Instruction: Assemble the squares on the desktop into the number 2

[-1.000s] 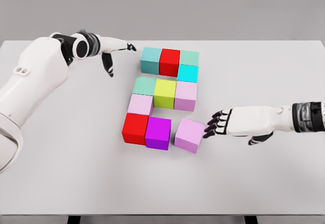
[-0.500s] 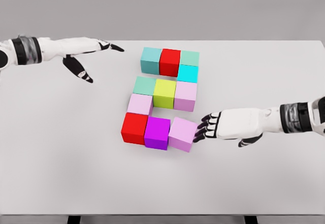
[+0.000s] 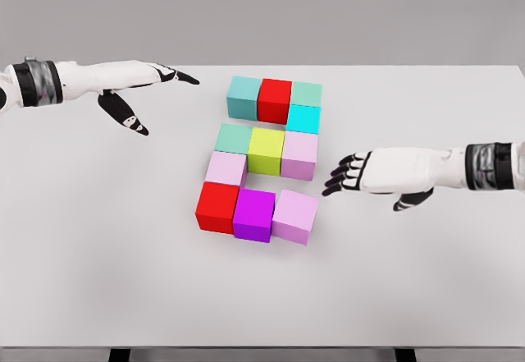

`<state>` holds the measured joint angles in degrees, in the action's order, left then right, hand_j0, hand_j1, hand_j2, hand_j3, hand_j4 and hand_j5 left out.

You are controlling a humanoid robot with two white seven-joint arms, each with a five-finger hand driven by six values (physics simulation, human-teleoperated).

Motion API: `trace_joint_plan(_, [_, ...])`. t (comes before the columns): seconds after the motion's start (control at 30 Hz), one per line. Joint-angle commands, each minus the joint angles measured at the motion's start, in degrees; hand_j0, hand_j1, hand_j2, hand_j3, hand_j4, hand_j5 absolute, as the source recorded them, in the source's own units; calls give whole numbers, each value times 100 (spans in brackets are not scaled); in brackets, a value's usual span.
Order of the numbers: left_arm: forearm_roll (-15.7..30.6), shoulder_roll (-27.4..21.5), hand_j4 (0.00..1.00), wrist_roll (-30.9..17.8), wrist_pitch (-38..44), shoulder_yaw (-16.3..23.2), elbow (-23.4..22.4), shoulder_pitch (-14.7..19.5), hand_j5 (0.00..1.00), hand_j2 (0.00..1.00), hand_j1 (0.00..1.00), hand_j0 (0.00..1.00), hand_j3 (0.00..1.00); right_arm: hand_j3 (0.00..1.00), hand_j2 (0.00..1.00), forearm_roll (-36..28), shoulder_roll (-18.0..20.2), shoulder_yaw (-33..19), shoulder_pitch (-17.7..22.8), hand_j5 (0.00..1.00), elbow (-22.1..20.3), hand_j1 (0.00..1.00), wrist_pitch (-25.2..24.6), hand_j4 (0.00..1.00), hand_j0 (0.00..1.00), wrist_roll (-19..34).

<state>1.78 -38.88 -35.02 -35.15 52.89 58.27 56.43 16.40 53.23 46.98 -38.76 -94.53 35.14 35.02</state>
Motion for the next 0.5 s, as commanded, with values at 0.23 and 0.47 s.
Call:
trace_joint_plan(0.23, [33, 12, 100, 2, 15, -7, 9, -18, 100, 100, 100, 100, 100, 100, 100, -23, -128, 83, 9, 100, -74, 100, -14, 100, 100, -2])
trace_joint_plan(0.47, [33, 12, 100, 2, 15, -7, 9, -26, 100, 100, 100, 100, 100, 100, 100, -14, -146, 154, 0, 100, -215, 100, -14, 100, 100, -2])
